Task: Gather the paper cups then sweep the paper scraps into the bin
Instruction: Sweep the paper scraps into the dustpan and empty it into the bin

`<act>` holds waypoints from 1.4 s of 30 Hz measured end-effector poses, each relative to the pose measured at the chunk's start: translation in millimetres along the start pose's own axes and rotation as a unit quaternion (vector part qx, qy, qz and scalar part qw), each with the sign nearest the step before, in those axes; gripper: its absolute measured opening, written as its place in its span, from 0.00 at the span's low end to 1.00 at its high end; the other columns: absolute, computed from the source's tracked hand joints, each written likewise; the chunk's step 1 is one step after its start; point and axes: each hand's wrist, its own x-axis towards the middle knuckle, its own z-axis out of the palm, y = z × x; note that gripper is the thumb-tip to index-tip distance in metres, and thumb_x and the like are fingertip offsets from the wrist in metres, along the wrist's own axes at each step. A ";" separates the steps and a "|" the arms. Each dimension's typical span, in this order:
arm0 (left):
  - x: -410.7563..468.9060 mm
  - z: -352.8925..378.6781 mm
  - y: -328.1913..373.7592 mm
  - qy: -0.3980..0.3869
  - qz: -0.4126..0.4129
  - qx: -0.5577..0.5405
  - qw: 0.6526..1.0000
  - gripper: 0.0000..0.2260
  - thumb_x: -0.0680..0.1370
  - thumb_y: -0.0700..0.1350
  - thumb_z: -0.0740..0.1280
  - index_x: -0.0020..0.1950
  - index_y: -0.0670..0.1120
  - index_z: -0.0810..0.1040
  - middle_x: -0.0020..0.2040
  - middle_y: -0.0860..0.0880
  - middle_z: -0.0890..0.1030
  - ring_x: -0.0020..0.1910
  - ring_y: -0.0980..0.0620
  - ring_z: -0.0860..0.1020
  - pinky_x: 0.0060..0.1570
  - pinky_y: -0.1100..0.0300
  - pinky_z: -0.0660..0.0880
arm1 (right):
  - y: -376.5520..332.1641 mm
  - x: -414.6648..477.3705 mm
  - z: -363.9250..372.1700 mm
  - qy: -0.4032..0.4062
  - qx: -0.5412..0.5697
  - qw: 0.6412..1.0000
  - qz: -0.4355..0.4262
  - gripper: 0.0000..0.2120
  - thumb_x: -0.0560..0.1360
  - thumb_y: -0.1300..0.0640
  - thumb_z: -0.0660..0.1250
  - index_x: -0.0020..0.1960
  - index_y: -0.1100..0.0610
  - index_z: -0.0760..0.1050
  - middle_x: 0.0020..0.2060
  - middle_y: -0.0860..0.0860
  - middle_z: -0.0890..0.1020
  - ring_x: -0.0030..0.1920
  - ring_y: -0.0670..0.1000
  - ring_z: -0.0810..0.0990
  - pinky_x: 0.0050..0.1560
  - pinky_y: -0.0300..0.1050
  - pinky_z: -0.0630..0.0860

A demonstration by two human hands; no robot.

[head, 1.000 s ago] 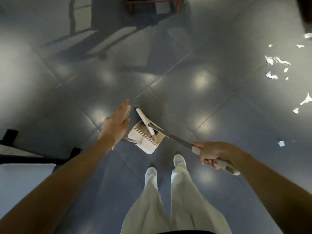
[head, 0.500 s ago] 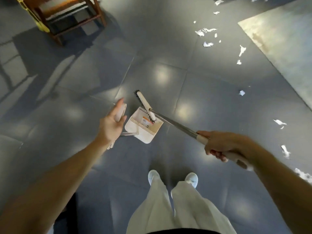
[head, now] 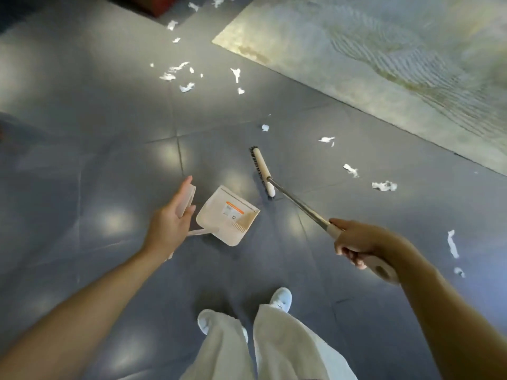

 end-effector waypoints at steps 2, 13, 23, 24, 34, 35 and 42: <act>12.8 30.8 25.0 -0.024 0.034 0.012 0.999 0.27 0.80 0.40 0.64 0.76 0.57 0.62 0.65 0.59 0.71 0.62 0.50 0.75 0.49 0.83 0.61 | 37.8 -2.9 -20.0 0.030 0.039 0.999 0.021 0.30 0.74 0.71 0.61 0.72 0.51 0.62 0.24 0.56 0.70 0.20 0.49 0.67 0.22 0.38 0.67; 79.6 171.8 174.3 -0.222 0.214 -0.003 0.951 0.28 0.79 0.40 0.66 0.75 0.57 0.63 0.65 0.63 0.69 0.61 0.59 0.73 0.53 0.79 0.65 | 200.0 -22.1 -74.9 0.159 0.313 0.922 0.162 0.15 0.73 0.72 0.57 0.57 0.63 0.72 0.24 0.55 0.70 0.19 0.48 0.66 0.23 0.36 0.67; 110.1 330.0 314.5 -0.319 0.308 -0.027 0.896 0.29 0.77 0.39 0.69 0.75 0.54 0.65 0.59 0.73 0.65 0.53 0.79 0.64 0.49 0.87 0.58 | 288.7 -27.1 -132.4 0.264 0.549 0.775 0.168 0.11 0.76 0.68 0.61 0.57 0.61 0.73 0.21 0.51 0.70 0.18 0.45 0.66 0.23 0.36 0.67; 109.8 350.0 332.4 -0.321 0.316 -0.026 0.893 0.29 0.76 0.39 0.69 0.75 0.54 0.65 0.60 0.71 0.67 0.53 0.76 0.65 0.48 0.87 0.58 | 299.0 -27.0 -140.9 0.269 0.569 0.759 0.167 0.12 0.77 0.67 0.61 0.59 0.59 0.72 0.19 0.50 0.69 0.18 0.45 0.65 0.22 0.35 0.67; 113.7 524.3 495.4 -0.403 0.336 -0.008 0.851 0.28 0.77 0.41 0.68 0.75 0.58 0.64 0.56 0.67 0.71 0.48 0.82 0.67 0.44 0.87 0.59 | 413.3 -16.1 -256.9 0.317 0.676 0.646 0.160 0.22 0.77 0.68 0.61 0.67 0.49 0.67 0.28 0.53 0.69 0.18 0.43 0.66 0.20 0.34 0.67; 116.4 536.7 507.3 -0.413 0.333 -0.006 0.848 0.28 0.78 0.40 0.67 0.75 0.58 0.64 0.57 0.67 0.71 0.48 0.83 0.67 0.45 0.87 0.59 | 425.7 -14.5 -269.4 0.322 0.668 0.648 0.176 0.20 0.77 0.68 0.62 0.63 0.49 0.67 0.27 0.53 0.70 0.17 0.44 0.66 0.21 0.35 0.67; 158.4 599.4 562.5 -0.428 0.363 0.025 0.827 0.30 0.79 0.42 0.67 0.72 0.68 0.61 0.60 0.65 0.71 0.56 0.69 0.70 0.47 0.86 0.59 | 485.2 14.5 -344.3 0.268 0.576 0.721 0.276 0.12 0.74 0.67 0.60 0.57 0.62 0.70 0.26 0.56 0.73 0.25 0.51 0.70 0.35 0.46 0.71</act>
